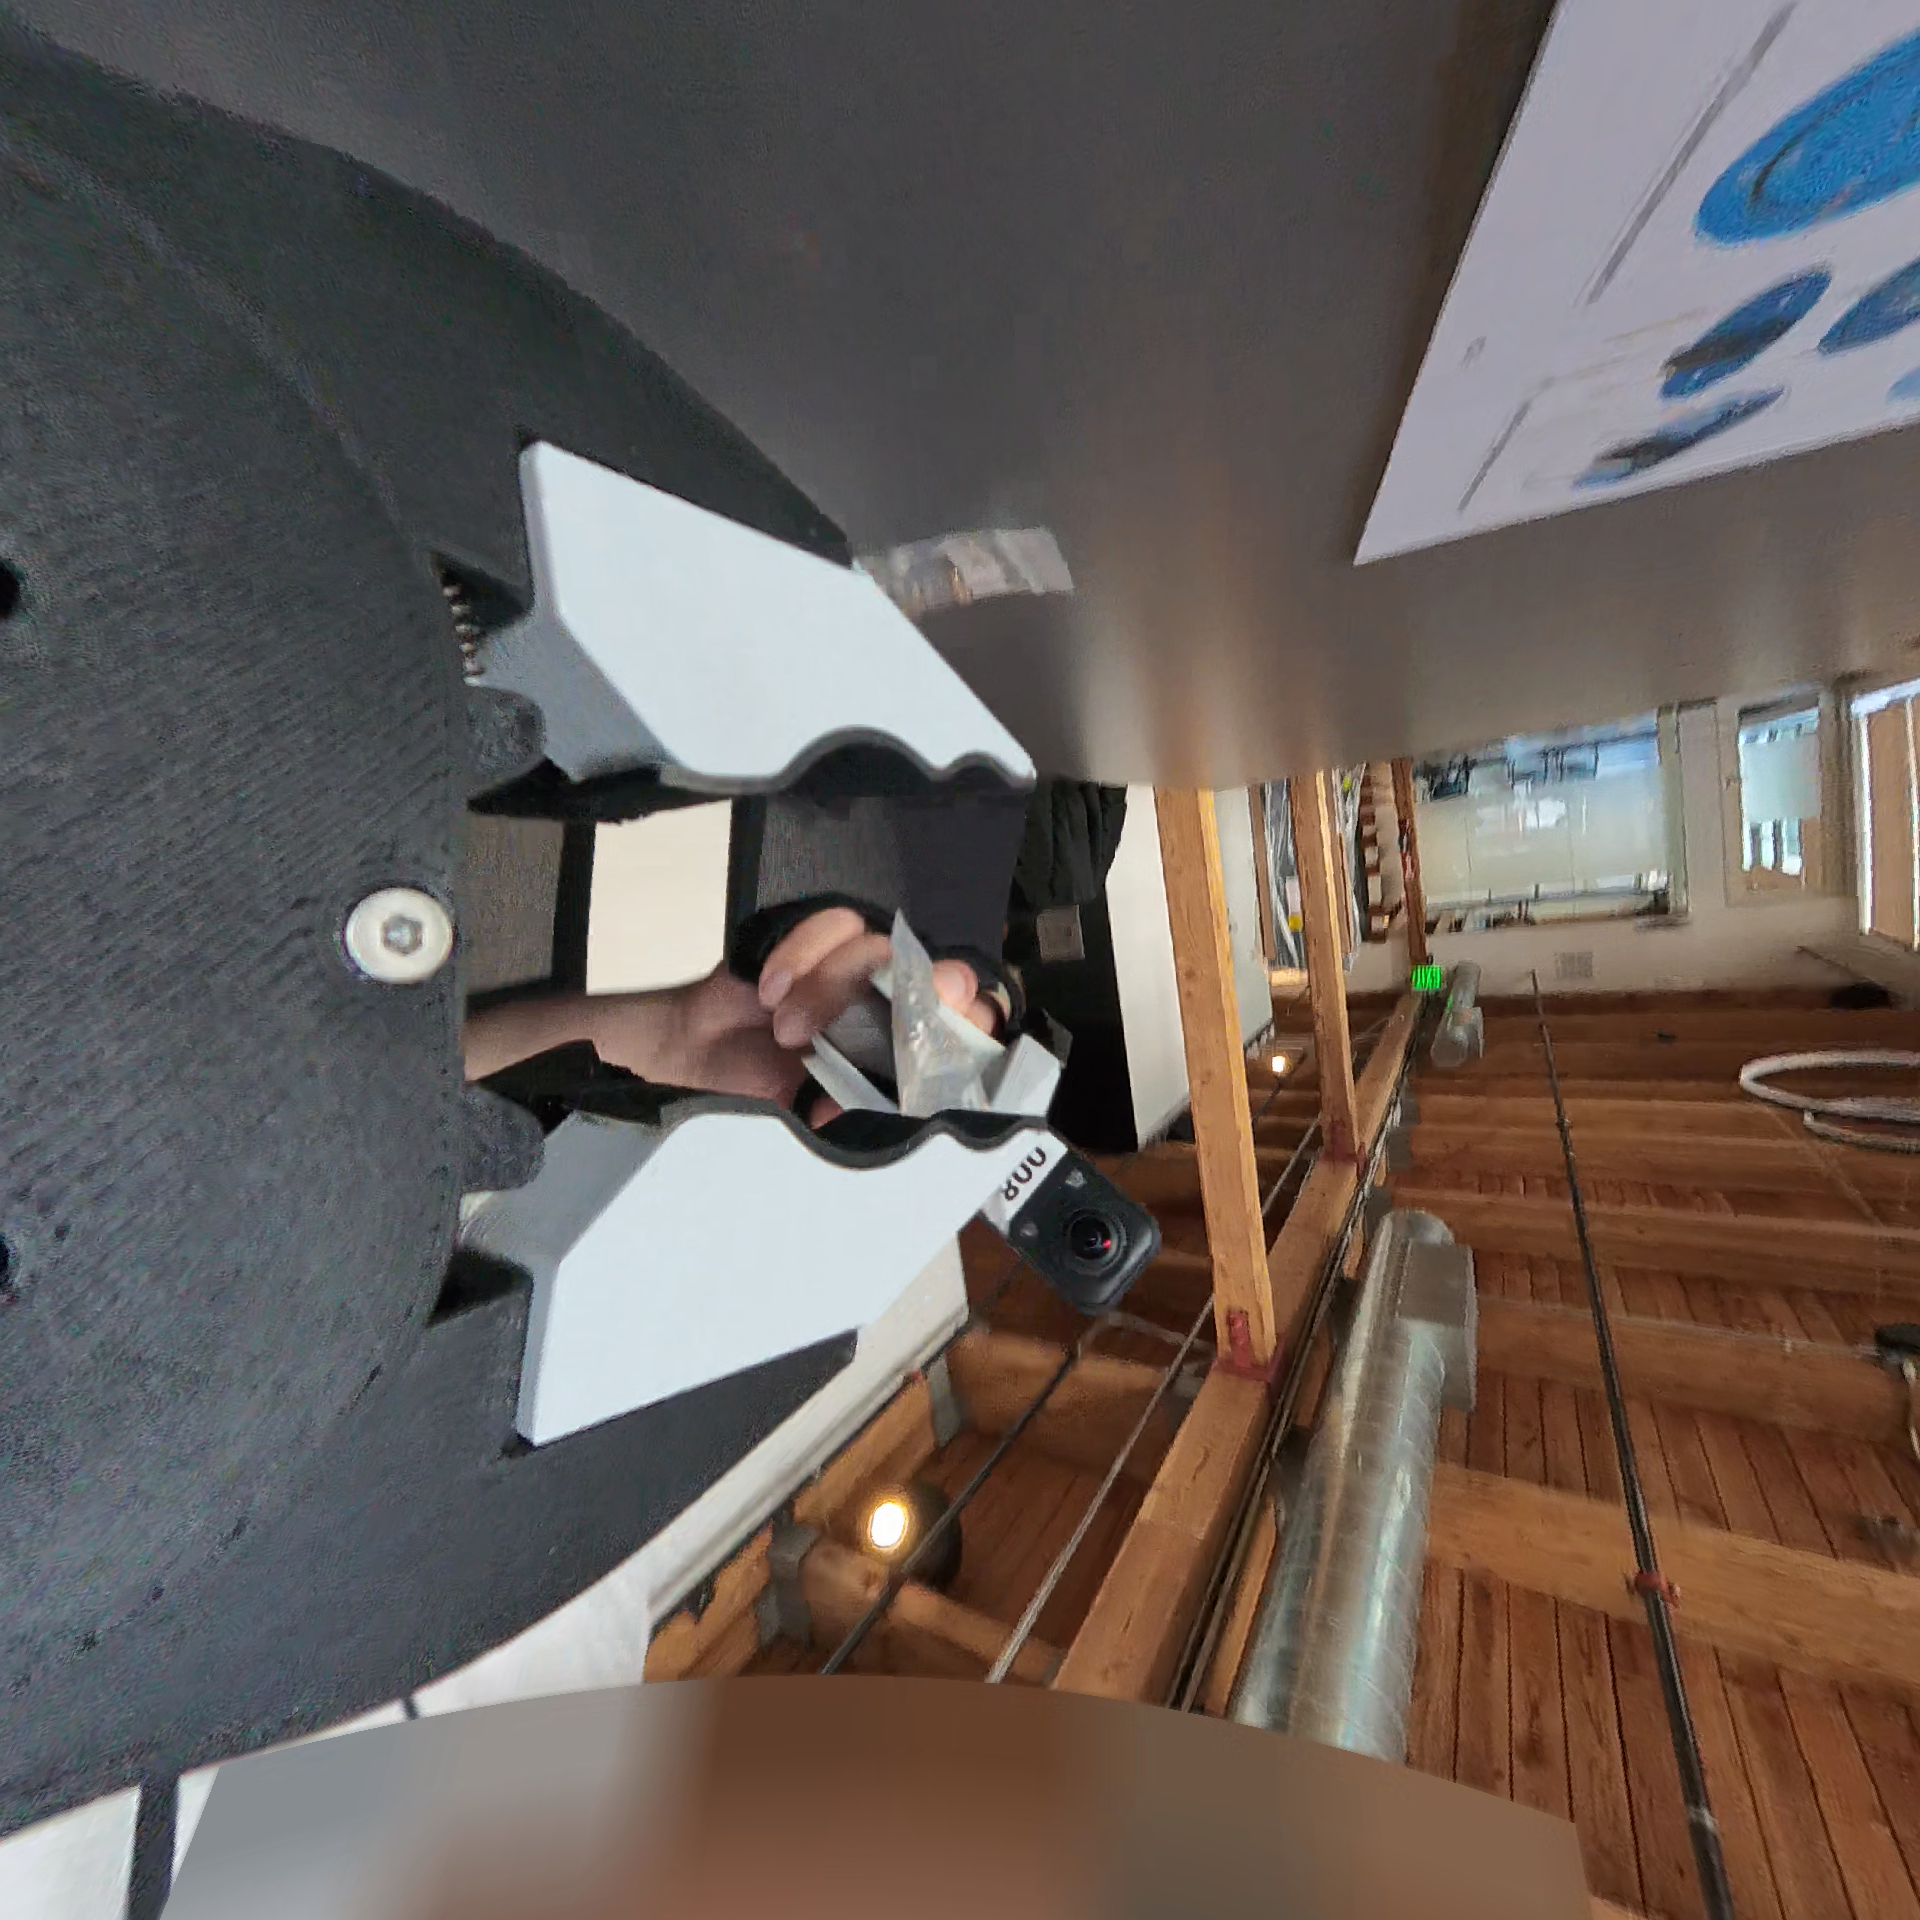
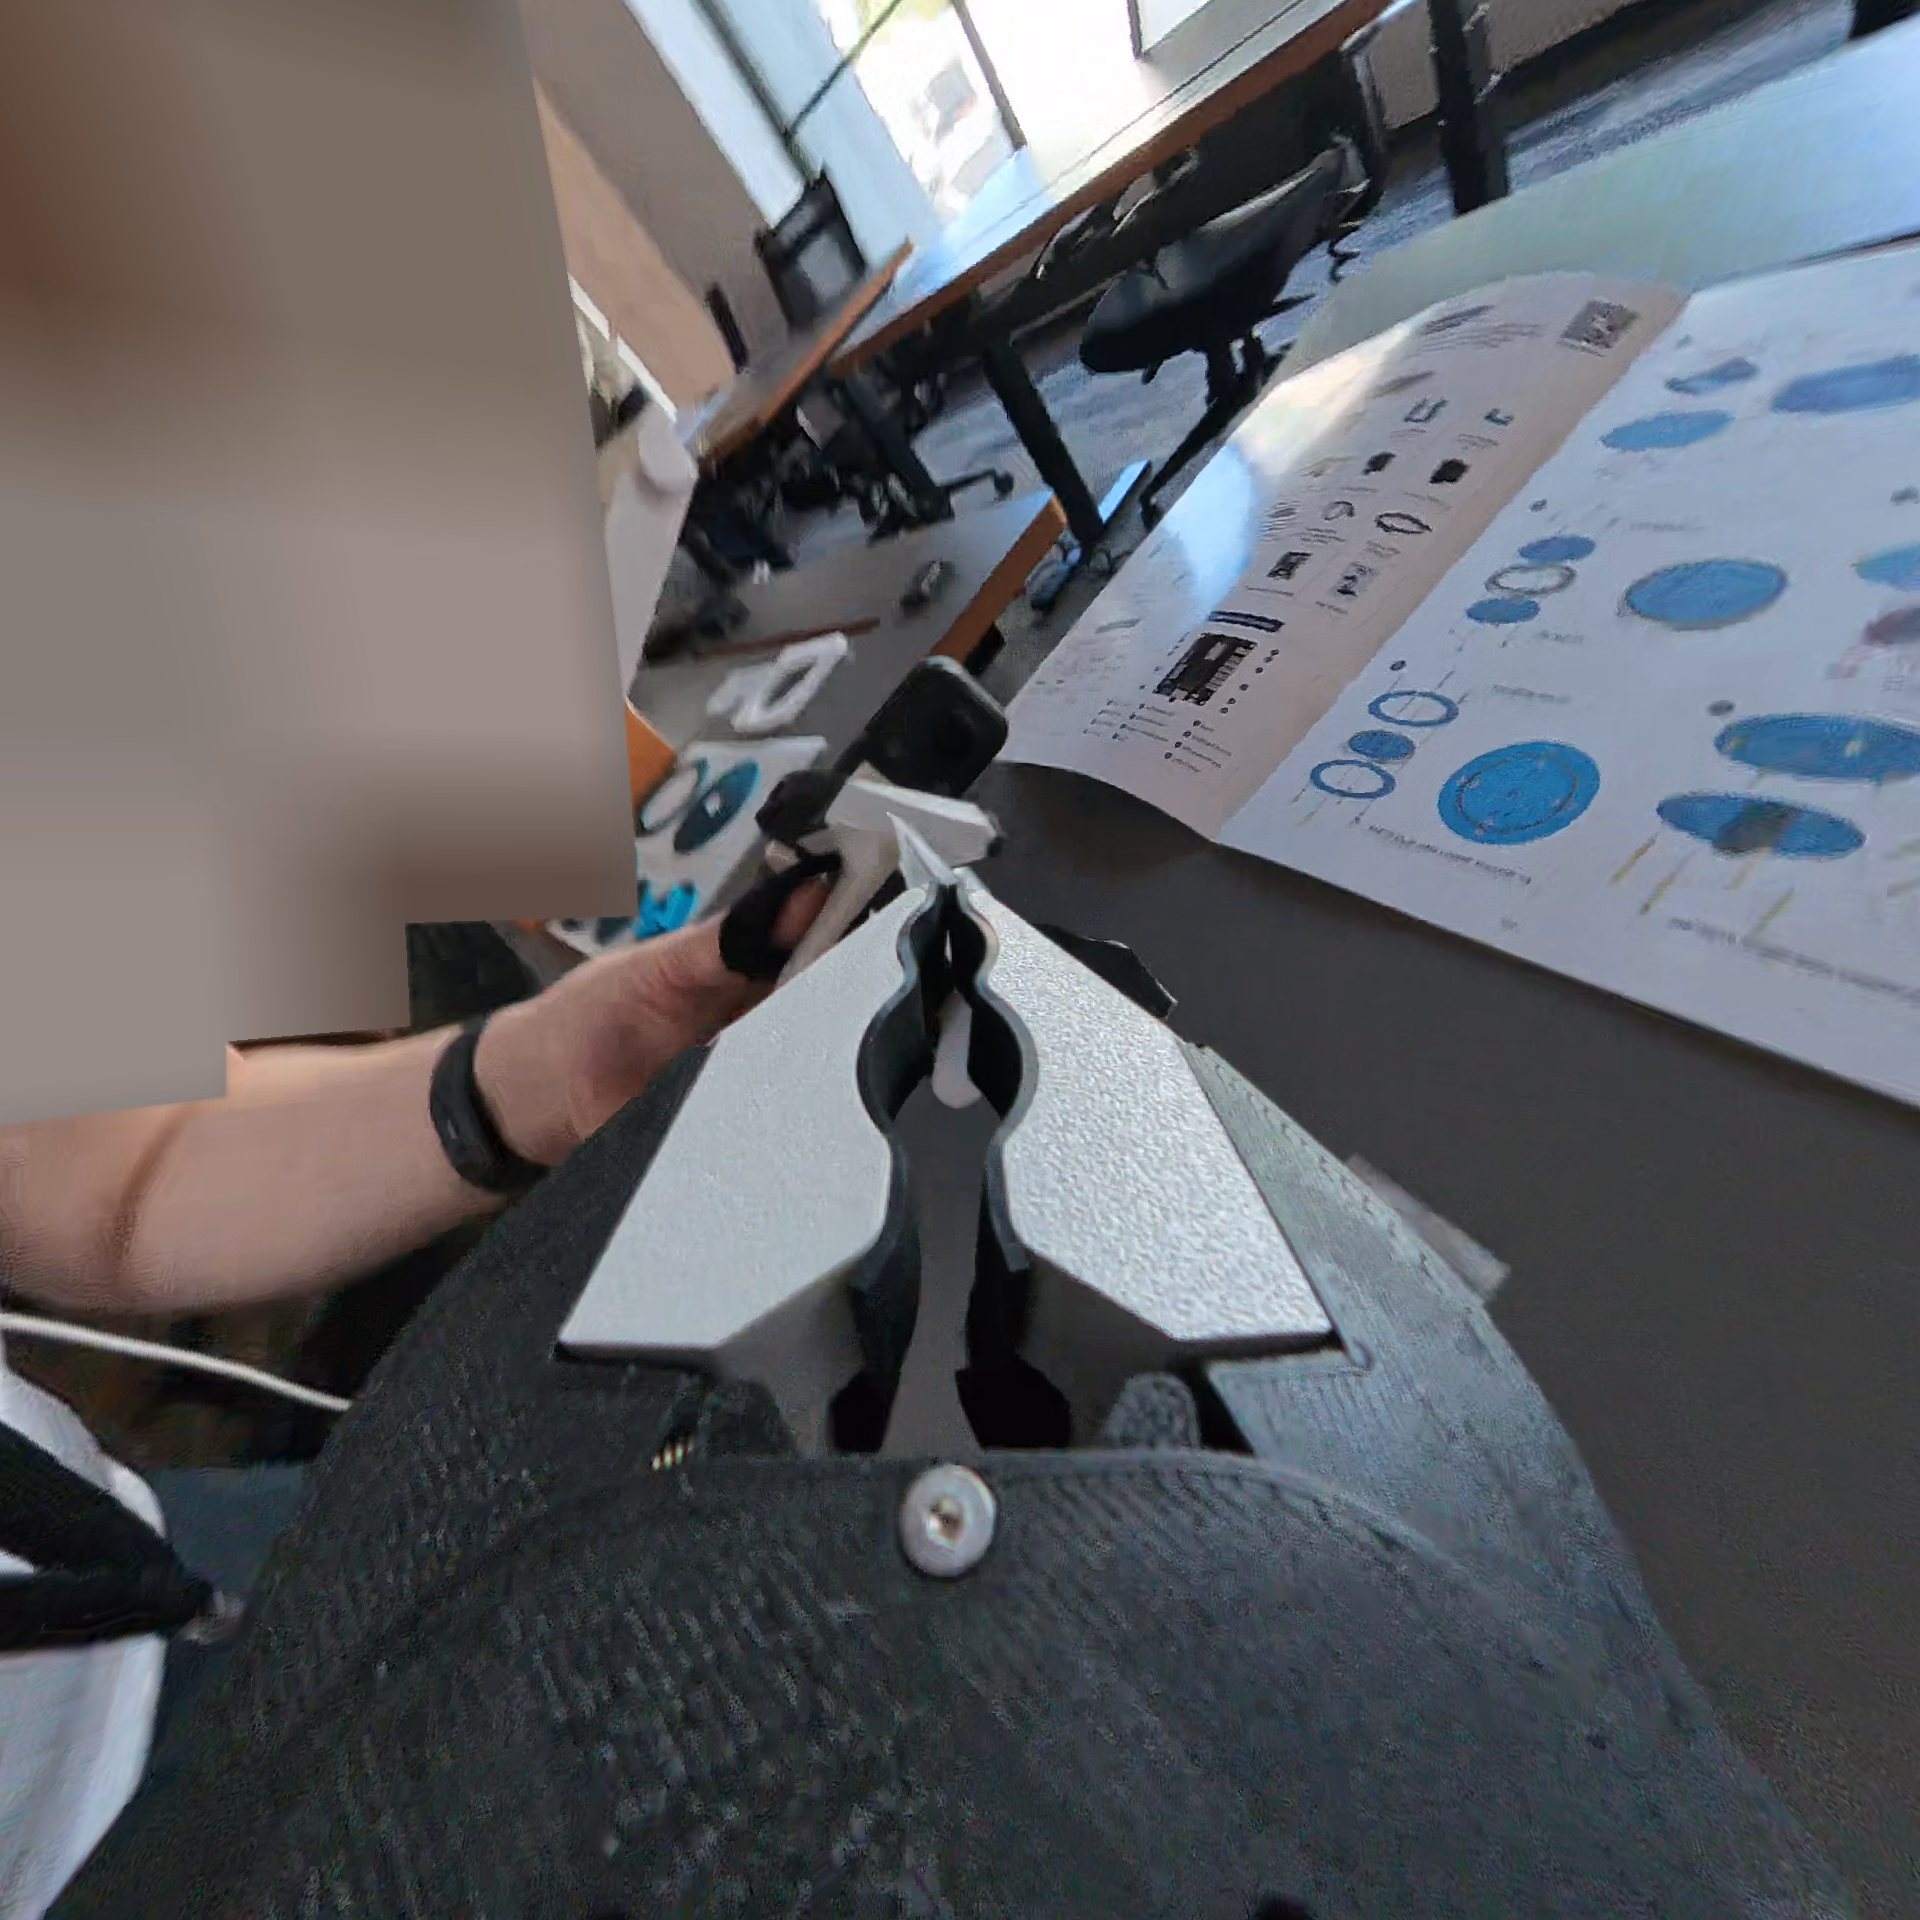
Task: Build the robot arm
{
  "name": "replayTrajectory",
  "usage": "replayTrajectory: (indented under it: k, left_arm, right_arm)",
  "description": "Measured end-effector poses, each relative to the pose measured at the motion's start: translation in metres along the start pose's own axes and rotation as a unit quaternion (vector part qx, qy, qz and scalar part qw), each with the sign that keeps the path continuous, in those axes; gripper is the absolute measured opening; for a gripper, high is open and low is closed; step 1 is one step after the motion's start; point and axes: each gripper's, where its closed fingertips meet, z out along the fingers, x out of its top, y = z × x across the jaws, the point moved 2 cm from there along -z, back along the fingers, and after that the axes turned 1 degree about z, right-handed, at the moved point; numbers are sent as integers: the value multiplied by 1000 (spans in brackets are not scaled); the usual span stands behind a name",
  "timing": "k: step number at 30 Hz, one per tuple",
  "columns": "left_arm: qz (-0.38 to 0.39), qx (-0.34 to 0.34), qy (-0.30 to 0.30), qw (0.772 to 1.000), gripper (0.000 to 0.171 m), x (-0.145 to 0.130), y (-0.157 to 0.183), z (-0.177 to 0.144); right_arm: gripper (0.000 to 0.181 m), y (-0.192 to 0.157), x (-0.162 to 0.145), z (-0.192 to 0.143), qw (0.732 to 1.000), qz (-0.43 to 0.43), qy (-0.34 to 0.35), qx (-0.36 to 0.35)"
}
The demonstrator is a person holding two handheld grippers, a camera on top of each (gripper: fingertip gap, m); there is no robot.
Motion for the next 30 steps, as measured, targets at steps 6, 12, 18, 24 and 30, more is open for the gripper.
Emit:
replayTrajectory:
  k: [6, 12, 18, 24, 30]
  left_arm:
    - [129, 162, 43, 977, 49, 14, -6, -39]
    - [241, 238, 48, 940, 51, 14, 8, -41]
    - [308, 224, -54, 923, 53, -15, -4, -15]
    - [375, 233, -98, 892, 33, -25, -6, -6]
    - [427, 241, -136, 861, 56, -17, -5, -9]
  right_arm:
    - [0, 25, -3, -7, 963, 239, 123, 18]
    - [0, 37, -19, -1, 958, 263, 109, -31]
    - [0, 40, -22, -1, 952, 286, 100, -45]
    - [0, 41, -29, -1, 946, 306, 93, -46]
    - [0, 37, -39, 6, 945, 321, 59, -26]
